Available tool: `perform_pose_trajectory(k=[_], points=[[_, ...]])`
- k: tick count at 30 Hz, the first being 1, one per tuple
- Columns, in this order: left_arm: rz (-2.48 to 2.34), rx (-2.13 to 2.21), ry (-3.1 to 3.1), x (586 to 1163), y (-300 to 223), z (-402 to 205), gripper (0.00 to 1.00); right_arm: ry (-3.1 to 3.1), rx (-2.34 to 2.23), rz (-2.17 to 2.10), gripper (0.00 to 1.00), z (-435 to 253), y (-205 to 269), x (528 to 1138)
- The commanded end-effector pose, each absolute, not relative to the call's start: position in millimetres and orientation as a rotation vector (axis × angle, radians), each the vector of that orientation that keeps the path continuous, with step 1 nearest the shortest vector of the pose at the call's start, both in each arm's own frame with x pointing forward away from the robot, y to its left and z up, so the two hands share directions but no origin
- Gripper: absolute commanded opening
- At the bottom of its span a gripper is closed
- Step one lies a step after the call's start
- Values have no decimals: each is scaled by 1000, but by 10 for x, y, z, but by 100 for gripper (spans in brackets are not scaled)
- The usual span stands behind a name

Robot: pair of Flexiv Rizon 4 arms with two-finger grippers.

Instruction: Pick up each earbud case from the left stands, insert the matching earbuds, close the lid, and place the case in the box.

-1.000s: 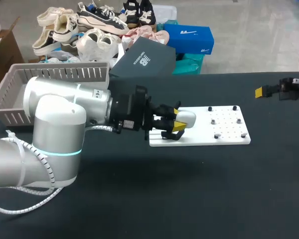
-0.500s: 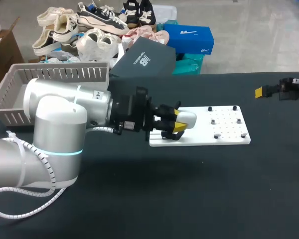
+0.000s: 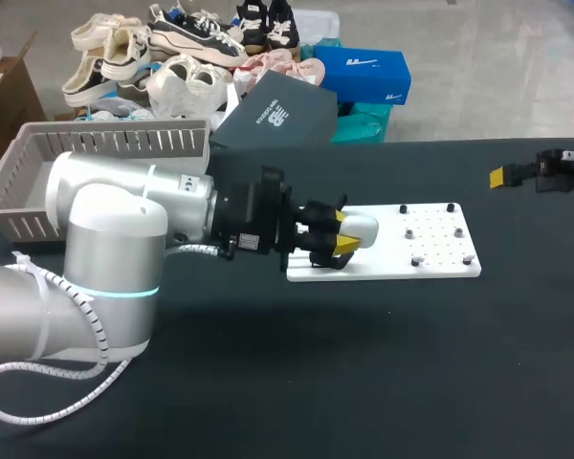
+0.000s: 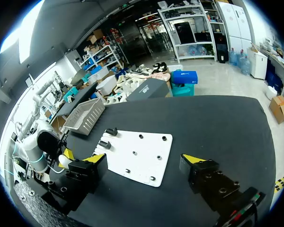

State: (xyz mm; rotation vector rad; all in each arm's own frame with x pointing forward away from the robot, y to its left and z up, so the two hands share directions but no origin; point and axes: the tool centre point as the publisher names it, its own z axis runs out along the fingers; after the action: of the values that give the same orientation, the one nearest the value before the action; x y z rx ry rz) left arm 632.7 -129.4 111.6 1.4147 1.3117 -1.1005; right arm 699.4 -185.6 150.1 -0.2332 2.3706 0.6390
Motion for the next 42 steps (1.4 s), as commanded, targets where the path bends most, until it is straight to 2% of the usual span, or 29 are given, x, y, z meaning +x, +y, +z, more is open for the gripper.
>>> perform_pose_trajectory(k=[1, 16, 29, 42], points=[[-1145, 1360, 1279, 6367, -1412, 998, 0, 2371, -234, 640, 100, 1499, -1859, 6999], [-1174, 1301, 1212, 6458, -1616, 936, 0, 2371, -234, 640, 100, 1499, -1859, 6999], [-1200, 1300, 1229, 6416, -1636, 838, 0, 2321, -401, 696, 100, 1579, -1588, 6343], [-1177, 1319, 1249, 6462, -1672, 780, 0, 2307, -645, 676, 100, 1549, -1095, 5820]])
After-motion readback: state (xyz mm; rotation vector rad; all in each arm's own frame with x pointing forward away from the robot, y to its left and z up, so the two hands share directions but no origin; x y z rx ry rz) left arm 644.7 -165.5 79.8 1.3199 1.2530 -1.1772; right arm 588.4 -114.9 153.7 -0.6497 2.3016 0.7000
